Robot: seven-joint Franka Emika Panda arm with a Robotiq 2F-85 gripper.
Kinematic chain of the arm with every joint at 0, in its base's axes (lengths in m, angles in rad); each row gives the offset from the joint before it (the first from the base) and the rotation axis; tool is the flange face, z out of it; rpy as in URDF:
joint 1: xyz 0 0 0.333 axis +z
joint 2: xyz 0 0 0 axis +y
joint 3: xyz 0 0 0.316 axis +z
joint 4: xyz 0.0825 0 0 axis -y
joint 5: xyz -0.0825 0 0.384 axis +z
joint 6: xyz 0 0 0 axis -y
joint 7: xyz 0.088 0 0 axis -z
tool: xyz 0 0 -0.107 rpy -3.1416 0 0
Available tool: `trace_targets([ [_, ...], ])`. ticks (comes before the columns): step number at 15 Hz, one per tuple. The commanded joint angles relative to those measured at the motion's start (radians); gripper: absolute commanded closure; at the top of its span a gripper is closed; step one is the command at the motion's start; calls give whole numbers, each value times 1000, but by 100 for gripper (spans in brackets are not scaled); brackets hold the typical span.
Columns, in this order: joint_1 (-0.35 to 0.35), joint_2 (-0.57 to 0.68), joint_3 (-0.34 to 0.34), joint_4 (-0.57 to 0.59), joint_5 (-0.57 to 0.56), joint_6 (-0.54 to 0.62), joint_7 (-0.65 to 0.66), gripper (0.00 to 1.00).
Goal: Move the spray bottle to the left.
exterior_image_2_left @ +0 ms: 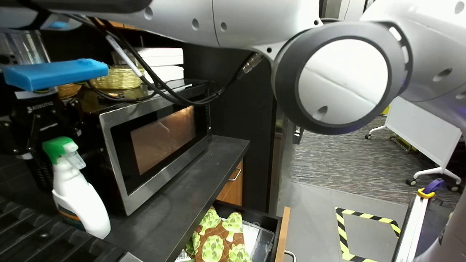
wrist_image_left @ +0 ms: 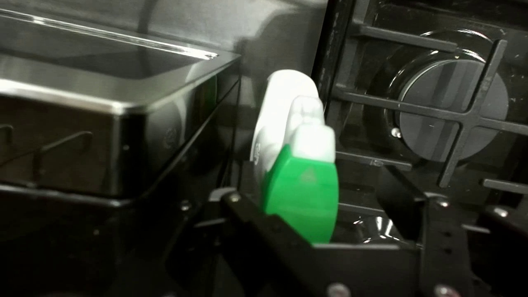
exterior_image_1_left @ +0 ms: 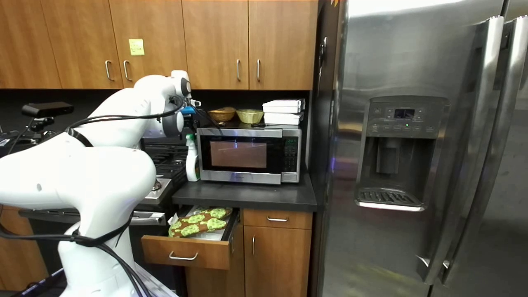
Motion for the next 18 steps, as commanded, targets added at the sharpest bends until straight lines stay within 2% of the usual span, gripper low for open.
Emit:
trace_targets([
  [1, 0, 13, -22, 23, -17, 12, 10, 53],
  [5, 1, 11, -31, 18, -21, 18, 16, 84],
  [18, 8, -30, -29, -18, -16, -52, 51, 85],
])
